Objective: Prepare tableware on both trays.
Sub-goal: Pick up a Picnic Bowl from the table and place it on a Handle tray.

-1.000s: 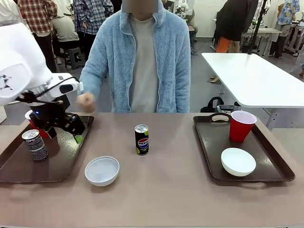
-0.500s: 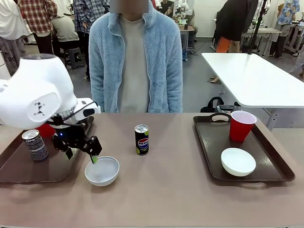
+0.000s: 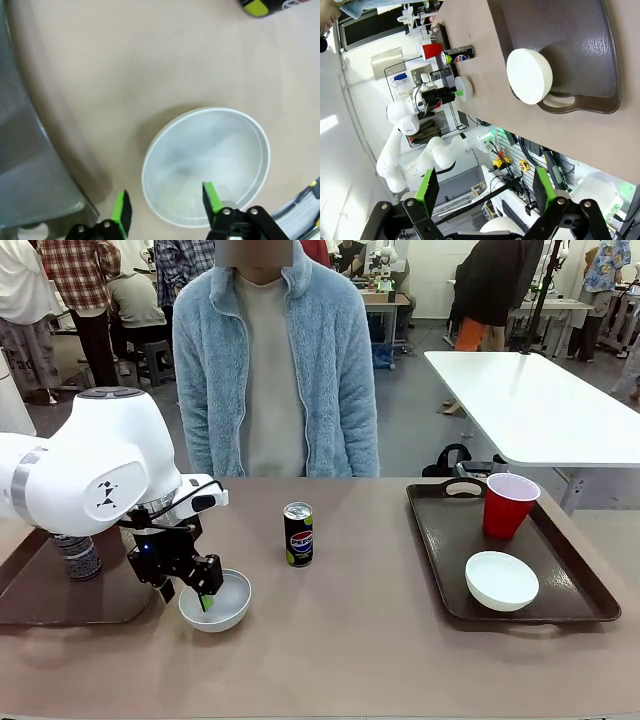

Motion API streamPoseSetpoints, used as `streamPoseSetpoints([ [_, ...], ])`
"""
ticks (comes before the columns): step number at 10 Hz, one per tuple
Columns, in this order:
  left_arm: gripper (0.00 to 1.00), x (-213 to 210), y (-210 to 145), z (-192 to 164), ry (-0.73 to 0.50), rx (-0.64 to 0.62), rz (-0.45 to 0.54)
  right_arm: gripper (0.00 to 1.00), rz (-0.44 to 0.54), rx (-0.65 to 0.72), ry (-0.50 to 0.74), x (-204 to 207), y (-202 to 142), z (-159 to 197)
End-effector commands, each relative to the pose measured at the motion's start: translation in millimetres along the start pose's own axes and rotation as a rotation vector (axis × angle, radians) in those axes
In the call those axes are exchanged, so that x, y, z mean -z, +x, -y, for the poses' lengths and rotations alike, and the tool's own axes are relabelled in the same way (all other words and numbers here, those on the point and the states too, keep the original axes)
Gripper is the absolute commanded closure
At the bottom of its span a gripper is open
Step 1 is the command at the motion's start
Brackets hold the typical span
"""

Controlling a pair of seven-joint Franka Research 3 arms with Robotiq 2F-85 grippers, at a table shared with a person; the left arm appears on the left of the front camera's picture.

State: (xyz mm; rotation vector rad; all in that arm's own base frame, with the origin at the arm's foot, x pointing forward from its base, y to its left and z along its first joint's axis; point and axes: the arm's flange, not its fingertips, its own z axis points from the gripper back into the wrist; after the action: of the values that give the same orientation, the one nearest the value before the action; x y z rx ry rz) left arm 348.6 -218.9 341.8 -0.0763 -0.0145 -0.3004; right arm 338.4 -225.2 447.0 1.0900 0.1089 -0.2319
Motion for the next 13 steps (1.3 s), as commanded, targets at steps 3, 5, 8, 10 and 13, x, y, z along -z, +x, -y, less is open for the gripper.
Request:
streamPoseSetpoints([
  [3,0.81,4.4,-5.1,-1.9,-0.032,0.012,-0.008,0.01,0.001,-0.003,0.006,1.5,-3.3,-1.3],
  [5,1.0,4.1,-4.4,-2.8,-0.031,0.011,-0.009,0.01,0.001,-0.003,0.006,1.5,-3.3,-1.3],
  [8,1.0,-2.5,-1.1,-7.7,-0.03,0.015,0.004,0.01,0.001,-0.003,0.006,1.5,-3.3,-1.3],
  [10,1.0,-41.8,0.6,-10.5,-0.079,0.025,0.004,0.01,0.001,-0.003,0.006,1.5,-3.3,-1.3],
  [13,1.0,-100.2,-4.5,-28.9,-0.085,0.033,0.065,0.01,0.001,-0.003,0.006,1.5,-3.3,-1.3],
])
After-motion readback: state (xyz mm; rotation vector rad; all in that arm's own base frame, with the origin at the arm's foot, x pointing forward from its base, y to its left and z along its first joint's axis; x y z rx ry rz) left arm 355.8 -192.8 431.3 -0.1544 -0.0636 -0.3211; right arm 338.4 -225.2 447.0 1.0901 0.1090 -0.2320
